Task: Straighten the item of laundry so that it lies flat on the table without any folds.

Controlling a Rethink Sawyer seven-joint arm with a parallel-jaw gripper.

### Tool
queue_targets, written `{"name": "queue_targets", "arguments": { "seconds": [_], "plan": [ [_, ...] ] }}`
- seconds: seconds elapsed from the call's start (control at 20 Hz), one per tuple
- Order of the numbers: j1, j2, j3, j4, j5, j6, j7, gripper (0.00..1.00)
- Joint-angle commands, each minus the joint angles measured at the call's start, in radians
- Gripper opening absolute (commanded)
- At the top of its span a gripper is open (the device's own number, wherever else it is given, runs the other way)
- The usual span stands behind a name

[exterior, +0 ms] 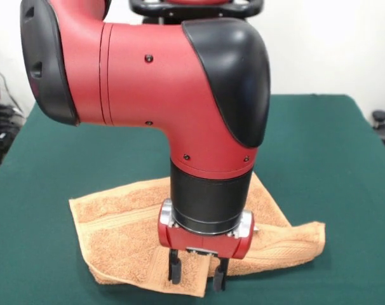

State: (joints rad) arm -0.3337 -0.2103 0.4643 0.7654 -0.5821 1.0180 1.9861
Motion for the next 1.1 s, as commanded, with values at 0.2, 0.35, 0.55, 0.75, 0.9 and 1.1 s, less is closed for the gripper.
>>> {"name": "queue_targets", "arguments": {
  "seconds": [0.2,0.35,0.55,0.75,0.9,1.1],
  "plan": [
    [0.024,0.038,-0.013,0.026,-0.048,-0.065,-0.141,1.0],
    [0.024,0.049,-0.01,0.017,-0.046,-0.065,-0.144,1.0],
    [0.027,0.053,-0.013,0.01,-0.05,-0.068,-0.145,1.0],
    [0.03,0.06,-0.015,0.003,-0.053,-0.072,-0.145,1.0],
    [0.032,0.064,-0.015,-0.002,-0.054,-0.078,-0.15,1.0],
    [0.034,0.061,-0.018,-0.001,-0.061,-0.094,-0.161,0.0]
  ]
}}
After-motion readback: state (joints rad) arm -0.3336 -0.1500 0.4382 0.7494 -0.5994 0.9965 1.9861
